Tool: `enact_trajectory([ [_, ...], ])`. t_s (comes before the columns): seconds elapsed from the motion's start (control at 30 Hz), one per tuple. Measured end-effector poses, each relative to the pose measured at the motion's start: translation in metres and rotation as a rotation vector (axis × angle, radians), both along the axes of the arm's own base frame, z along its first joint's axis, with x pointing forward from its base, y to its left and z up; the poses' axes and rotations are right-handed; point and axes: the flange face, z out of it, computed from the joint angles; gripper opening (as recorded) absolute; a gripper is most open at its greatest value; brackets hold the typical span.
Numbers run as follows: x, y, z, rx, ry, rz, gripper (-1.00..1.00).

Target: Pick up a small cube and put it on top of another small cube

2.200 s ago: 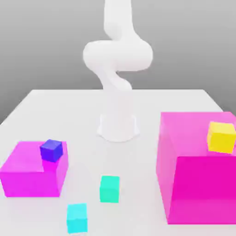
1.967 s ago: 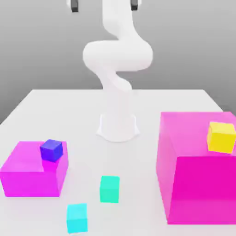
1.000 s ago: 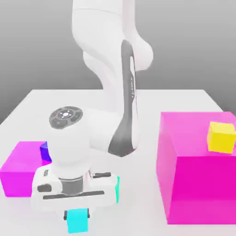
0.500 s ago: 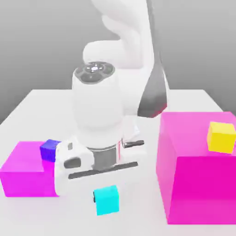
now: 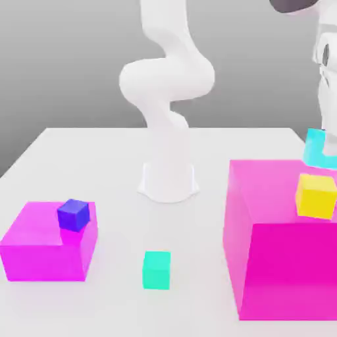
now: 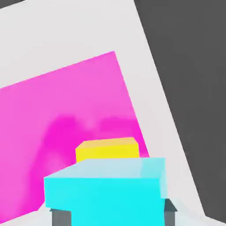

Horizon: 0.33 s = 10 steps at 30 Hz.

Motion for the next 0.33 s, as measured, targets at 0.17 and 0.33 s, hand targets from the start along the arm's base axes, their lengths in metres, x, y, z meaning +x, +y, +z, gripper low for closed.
enact_trajectory([
  [0.17,0.000,0.000,0.000,0.000,0.000,0.000,1.00],
  [0.33,0.000,0.000,0.043,-0.003,-0.004,0.002,1.00],
])
